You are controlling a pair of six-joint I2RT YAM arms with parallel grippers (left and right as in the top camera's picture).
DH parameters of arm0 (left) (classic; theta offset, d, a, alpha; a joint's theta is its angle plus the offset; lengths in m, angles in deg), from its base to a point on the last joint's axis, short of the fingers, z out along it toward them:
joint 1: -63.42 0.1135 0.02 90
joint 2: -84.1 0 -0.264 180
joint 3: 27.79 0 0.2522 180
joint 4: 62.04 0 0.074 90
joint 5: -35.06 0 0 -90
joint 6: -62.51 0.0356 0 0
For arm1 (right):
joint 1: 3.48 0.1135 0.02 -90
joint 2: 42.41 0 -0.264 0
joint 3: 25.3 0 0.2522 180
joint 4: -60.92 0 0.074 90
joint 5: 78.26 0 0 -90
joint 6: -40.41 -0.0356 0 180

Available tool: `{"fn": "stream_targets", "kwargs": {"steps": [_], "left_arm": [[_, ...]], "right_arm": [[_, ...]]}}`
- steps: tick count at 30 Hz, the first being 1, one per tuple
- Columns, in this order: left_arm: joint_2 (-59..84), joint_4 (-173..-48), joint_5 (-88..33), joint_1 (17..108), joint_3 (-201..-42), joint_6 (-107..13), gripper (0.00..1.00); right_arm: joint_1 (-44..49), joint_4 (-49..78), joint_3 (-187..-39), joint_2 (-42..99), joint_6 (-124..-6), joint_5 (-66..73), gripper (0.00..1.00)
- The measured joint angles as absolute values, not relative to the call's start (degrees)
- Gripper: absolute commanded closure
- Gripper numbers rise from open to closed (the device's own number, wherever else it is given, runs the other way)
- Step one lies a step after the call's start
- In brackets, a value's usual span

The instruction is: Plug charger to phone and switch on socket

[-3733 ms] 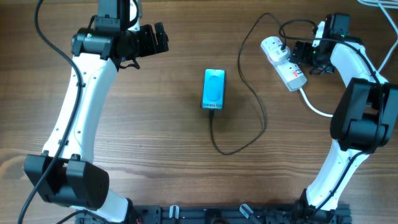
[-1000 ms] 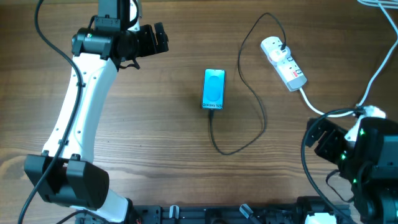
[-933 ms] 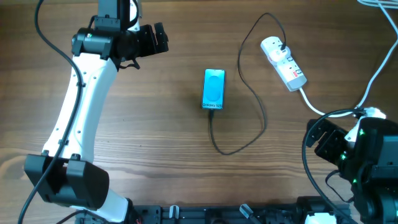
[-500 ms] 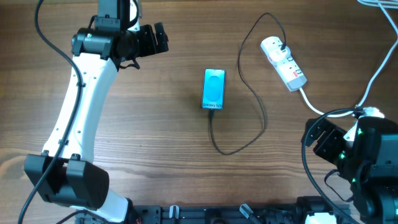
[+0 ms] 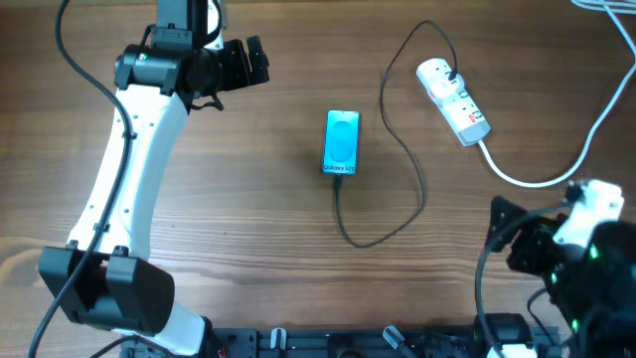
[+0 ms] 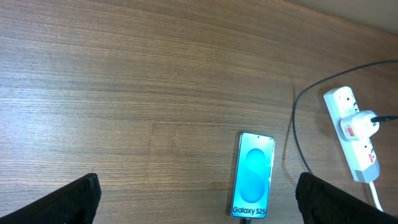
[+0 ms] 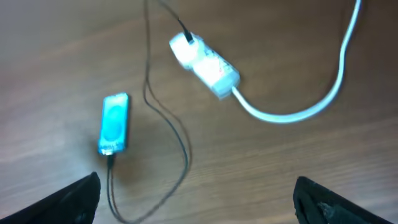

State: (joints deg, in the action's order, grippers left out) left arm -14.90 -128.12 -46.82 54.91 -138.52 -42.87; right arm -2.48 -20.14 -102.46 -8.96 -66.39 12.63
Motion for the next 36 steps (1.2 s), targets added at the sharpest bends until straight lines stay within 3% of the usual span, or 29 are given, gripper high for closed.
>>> {"fn": "stream_targets", "kwargs": {"steps": [4, 10, 21, 36], "left_arm": [[-14.9, -128.1, -46.8, 54.9, -138.5, -42.9, 0.0], [-14.9, -128.1, -47.0, 54.9, -138.5, -42.9, 0.0], [-14.9, -128.1, -47.0, 54.9, -138.5, -42.9, 0.0], [-14.9, -128.1, -47.0, 54.9, -138.5, -42.9, 0.0]], "right_arm": [[-2.5, -15.3, -98.5, -17.3, -63.5, 12.6, 0.0], [-2.5, 0.8, -77.8, -29.2, -62.7, 11.3, 0.0], [-2.5, 33.7, -52.0, -36.2, -62.1, 3.4, 0.0], [-2.5, 50.0, -40.3, -41.4, -59.7, 2.5, 0.0]]}}
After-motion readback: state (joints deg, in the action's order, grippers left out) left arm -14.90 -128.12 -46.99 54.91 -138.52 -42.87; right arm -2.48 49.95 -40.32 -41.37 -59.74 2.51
